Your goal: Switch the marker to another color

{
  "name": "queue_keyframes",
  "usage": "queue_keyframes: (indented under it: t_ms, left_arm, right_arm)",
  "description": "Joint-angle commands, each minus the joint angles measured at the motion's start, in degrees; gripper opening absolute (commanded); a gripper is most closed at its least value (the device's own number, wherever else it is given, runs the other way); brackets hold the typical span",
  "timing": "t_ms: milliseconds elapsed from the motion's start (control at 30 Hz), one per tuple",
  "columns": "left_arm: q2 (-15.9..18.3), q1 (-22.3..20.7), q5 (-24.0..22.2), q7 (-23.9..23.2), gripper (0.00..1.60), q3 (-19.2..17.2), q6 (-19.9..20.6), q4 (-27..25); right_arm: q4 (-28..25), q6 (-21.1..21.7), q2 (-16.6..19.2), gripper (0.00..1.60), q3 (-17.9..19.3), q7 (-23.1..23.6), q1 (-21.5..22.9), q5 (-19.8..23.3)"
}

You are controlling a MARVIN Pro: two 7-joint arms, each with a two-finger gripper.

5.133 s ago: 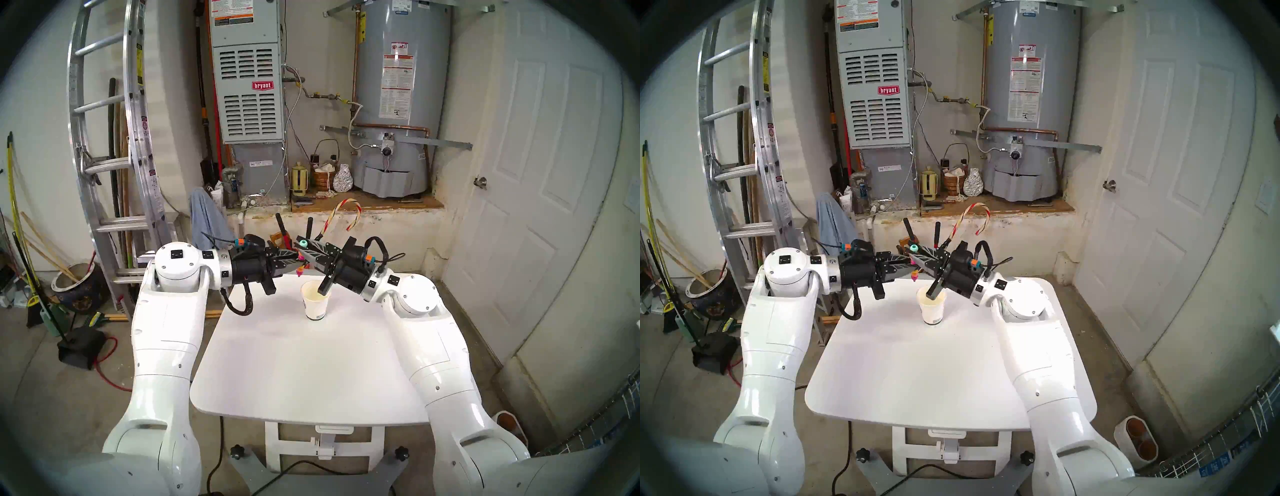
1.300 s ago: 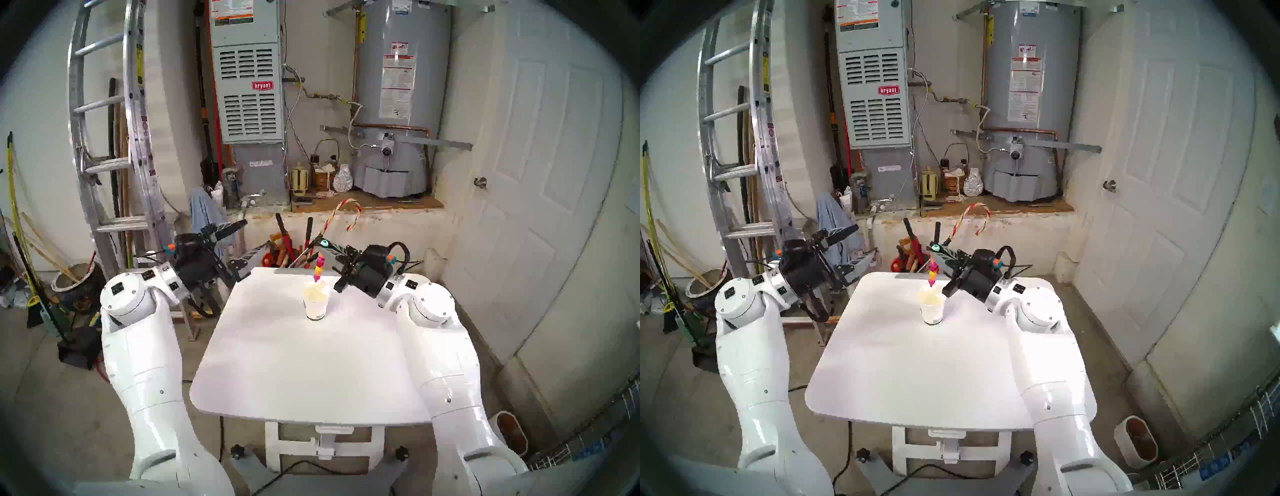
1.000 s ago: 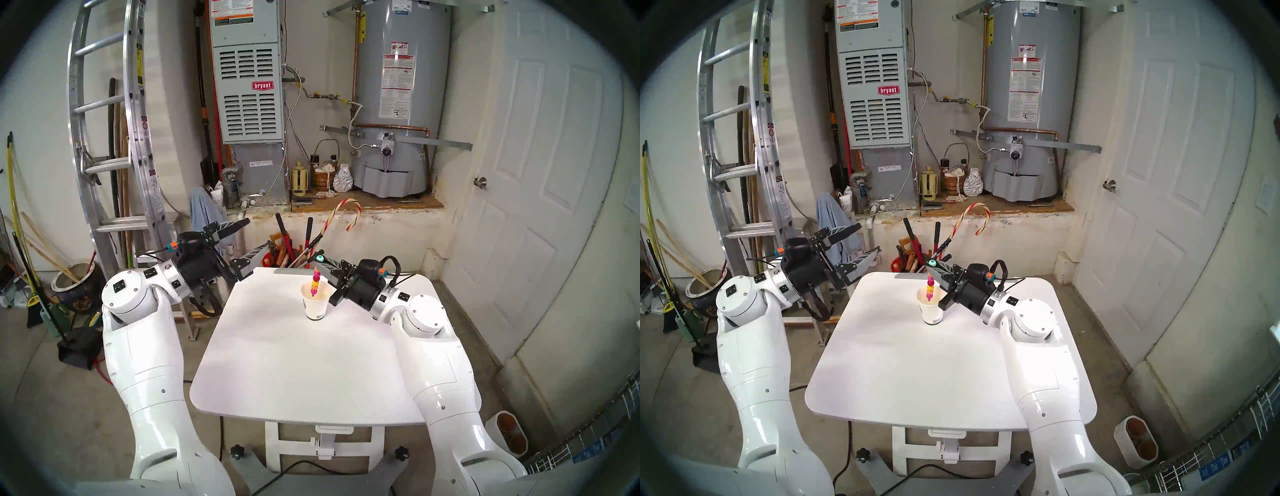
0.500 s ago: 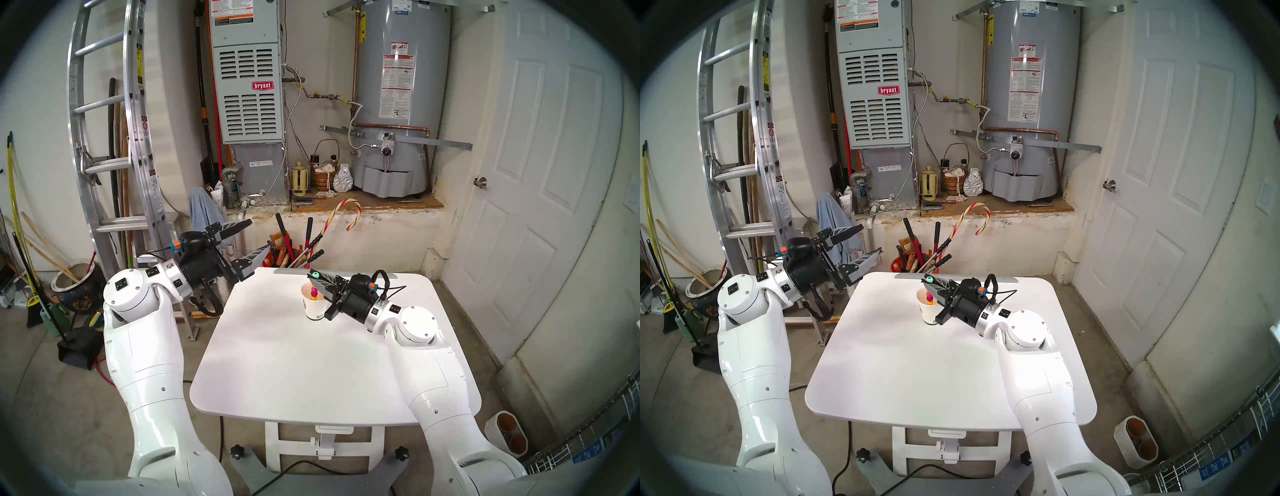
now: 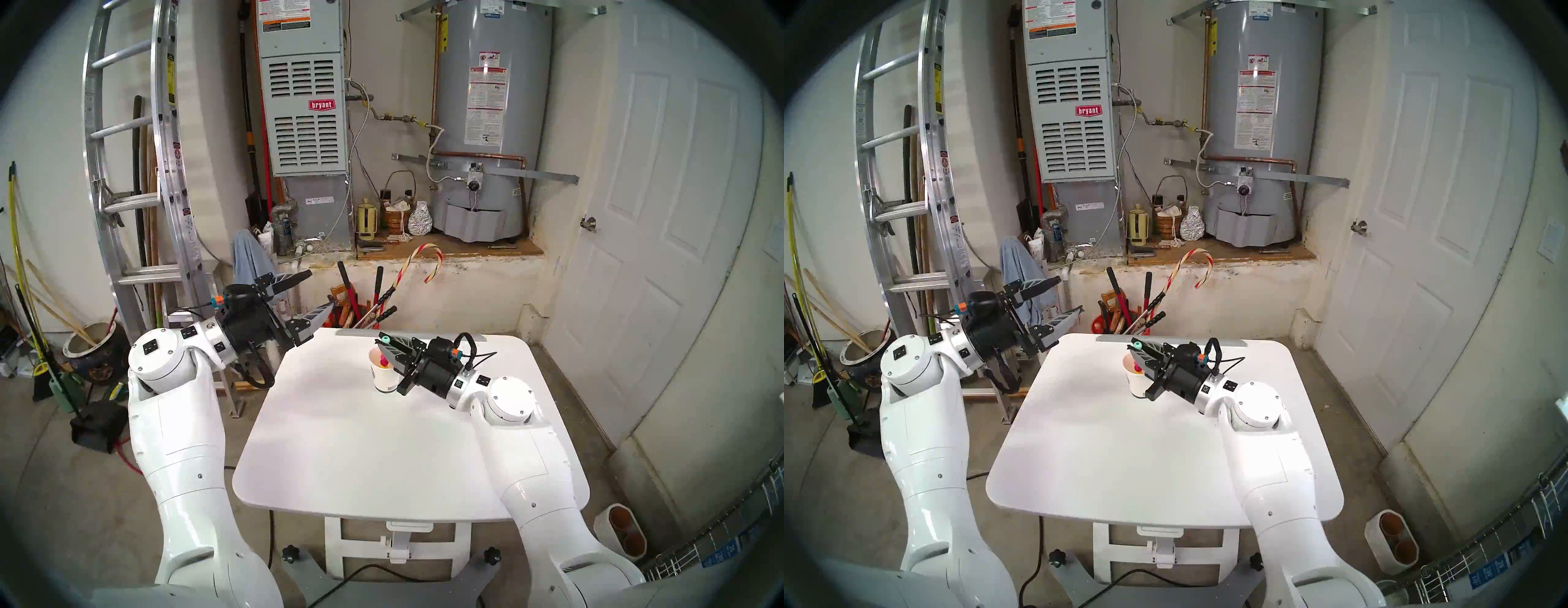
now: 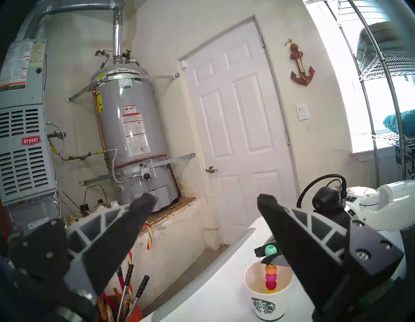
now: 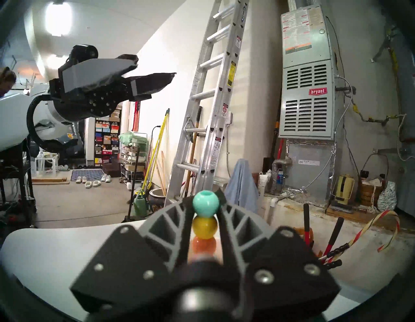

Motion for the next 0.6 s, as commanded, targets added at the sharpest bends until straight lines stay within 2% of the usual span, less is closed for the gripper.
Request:
queue_keyframes:
  t_ms: [0,200,333,567]
  left_arm:
    - [0.1,-0.8,-0.1,0.2,1.6,0.0,0.1,-0.7]
    - [0.2,-0.7,-0.2,0.1,1.6,0.1,0.2,-0.8]
    - [0.1,-0.5,-0.2,0.1,1.6,0.2,0.3,-1.1]
    - [0.1,-0.4,-0.2,0.1,1.6,0.2,0.4,-1.3]
  right_arm:
    - [-1.9,0.0,-0.5,1.51,0.6,-0.1,0.7,0.8]
    - [-2.4,0.1,-0.6,1.56,1.0,0.3,0.5,0.9]
    - [-2.6,0.1,-0.7,1.49,1.2,0.4,0.4,0.8]
    - [-2.0,-0.3,-0.9,1.47,1.5,0.4,0.9,0.5]
